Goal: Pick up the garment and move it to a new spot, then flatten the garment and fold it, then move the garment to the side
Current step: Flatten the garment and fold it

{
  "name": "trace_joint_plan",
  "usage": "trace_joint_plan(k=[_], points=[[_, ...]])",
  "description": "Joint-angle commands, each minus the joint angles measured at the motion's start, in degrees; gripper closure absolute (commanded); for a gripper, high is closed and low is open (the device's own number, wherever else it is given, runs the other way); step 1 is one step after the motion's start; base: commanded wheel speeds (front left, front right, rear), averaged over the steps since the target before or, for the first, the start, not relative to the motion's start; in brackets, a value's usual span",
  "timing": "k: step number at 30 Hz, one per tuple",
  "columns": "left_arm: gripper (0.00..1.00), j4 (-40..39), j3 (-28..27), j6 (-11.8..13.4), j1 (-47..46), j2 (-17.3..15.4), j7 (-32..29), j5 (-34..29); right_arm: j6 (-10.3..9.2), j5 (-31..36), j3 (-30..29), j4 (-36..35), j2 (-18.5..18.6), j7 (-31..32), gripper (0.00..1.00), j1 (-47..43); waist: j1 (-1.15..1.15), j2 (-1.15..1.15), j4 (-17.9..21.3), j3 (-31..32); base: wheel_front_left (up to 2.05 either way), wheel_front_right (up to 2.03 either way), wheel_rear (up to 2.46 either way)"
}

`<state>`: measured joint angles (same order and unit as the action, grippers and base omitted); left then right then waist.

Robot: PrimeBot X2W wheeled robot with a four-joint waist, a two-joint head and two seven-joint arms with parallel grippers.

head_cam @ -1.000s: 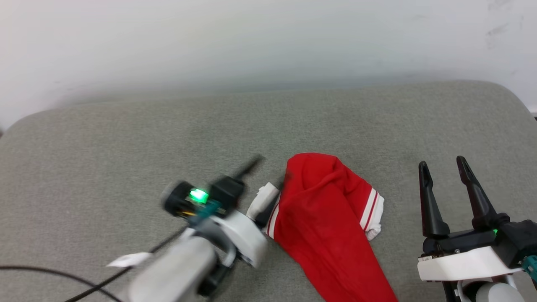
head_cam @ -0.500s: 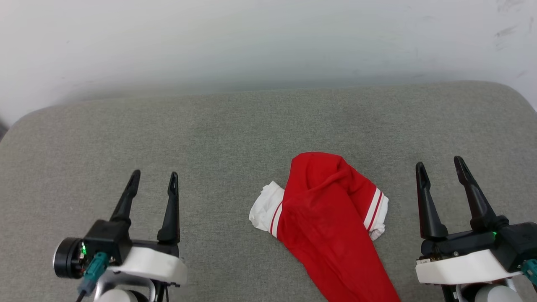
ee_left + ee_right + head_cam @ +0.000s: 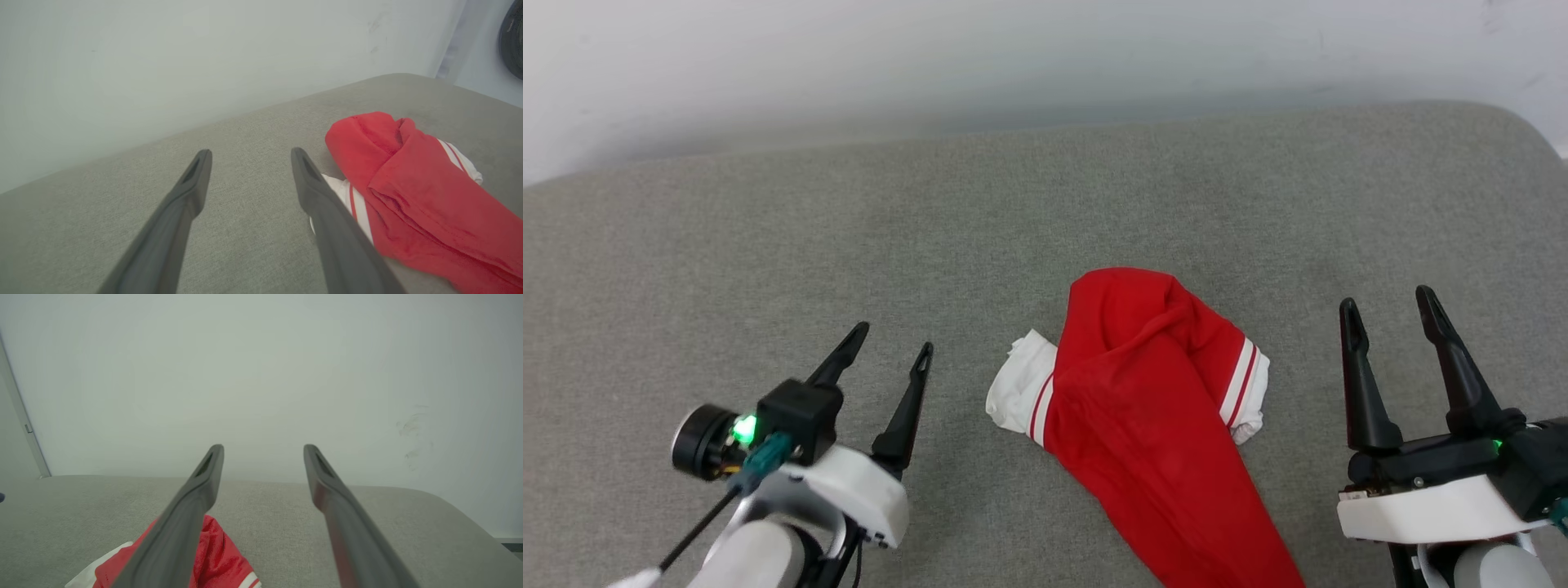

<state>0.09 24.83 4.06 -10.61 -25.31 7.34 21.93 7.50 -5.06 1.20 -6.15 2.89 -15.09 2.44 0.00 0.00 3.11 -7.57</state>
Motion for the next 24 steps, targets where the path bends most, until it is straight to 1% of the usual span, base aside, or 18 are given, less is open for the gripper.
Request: trace_joint_plan(k=[1, 4, 8, 12, 14, 17, 21, 24], points=[[0.0, 0.0, 0.5, -0.6, -1.1, -0.1, -1.3, 0.3, -0.02, -0.1, -0.2, -0.2, 0.0, -0.1, 0.0, 0.6, 0.0, 0.0, 0.3, -1.6, 0.0, 0.0, 0.0], [0.0, -0.1, 2.0, -4.1, -6.8, -0.2, -10.1, 3.4, -0.02, 0.1, -0.2, -0.3, 0.0, -0.1, 0.0, 1.0, 0.0, 0.0, 0.3, -3.7, 0.0, 0.0, 0.0], [0.0, 0.2, 4.4, -6.9, -13.7, -0.7, -23.9, 6.2, -0.02, 0.6, 0.1, -0.8, 0.0, -0.1, 0.0, 1.5, 0.0, 0.0, 0.2, -6.0, 0.0, 0.0, 0.0], [0.0, -0.2, 6.4, -6.2, -19.3, 1.4, -33.7, 7.4, -0.02, 1.0, -0.2, -1.3, 0.0, -0.1, 0.0, 2.5, 0.0, 0.0, 0.2, -8.4, 0.0, 0.0, 0.0], [0.0, 0.1, 7.9, -6.1, -21.4, 2.4, -36.9, 6.9, -0.02, 1.1, -0.3, -1.6, 0.0, -0.1, 0.0, 2.6, 0.0, 0.0, 0.1, -9.6, 0.0, 0.0, 0.0], [0.0, 1.7, 9.8, -6.4, -23.9, 4.4, -40.0, 7.2, -0.02, 1.4, -0.3, -1.8, 0.0, -0.1, 0.0, 3.1, 0.0, 0.0, 0.1, -11.3, 0.0, 0.0, 0.0], [0.0, 5.7, 11.0, -6.3, -26.7, 5.4, -41.8, 6.0, -0.02, 1.5, -0.2, -2.1, 0.0, -0.1, 0.0, 3.7, 0.0, 0.0, 0.4, -13.0, 0.0, 0.0, 0.0], [0.0, 8.8, 11.7, -7.1, -28.1, 6.2, -42.3, 6.3, -0.02, 1.3, -0.3, -2.1, 0.0, -0.1, 0.0, 3.8, 0.0, 0.0, 0.6, -13.9, 0.0, 0.0, 0.0]])
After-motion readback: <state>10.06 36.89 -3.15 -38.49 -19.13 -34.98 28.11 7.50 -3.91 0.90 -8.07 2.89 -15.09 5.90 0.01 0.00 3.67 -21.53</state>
